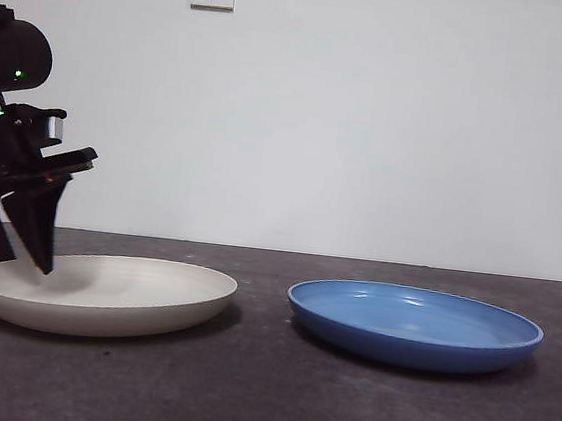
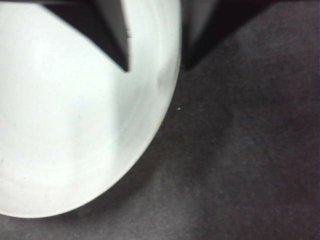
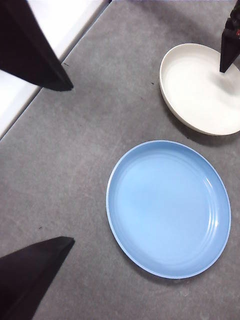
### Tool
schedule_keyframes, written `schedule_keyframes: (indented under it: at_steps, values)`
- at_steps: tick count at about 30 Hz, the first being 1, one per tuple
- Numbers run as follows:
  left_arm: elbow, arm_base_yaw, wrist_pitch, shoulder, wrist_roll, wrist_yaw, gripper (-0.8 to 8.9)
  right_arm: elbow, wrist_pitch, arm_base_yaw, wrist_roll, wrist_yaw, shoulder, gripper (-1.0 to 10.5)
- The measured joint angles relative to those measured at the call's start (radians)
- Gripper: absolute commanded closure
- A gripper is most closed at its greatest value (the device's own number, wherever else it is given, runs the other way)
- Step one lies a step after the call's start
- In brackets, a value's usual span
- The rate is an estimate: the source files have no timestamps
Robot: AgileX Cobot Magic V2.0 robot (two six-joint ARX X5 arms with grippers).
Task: Pick up the white plate, put it on the blue plate, put it on desk
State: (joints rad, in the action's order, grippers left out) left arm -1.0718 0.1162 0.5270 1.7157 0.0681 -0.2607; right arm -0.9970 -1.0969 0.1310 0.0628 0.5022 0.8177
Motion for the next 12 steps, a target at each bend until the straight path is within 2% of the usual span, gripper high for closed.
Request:
schedule_keyframes:
  at_steps: [12]
  values:
    - [0.0, 0.0, -0.008, -0.002, 0.006, -0.001, 8.05, 0.0, 0.009, 0.0, 0.0, 0.0, 0.0, 4.8]
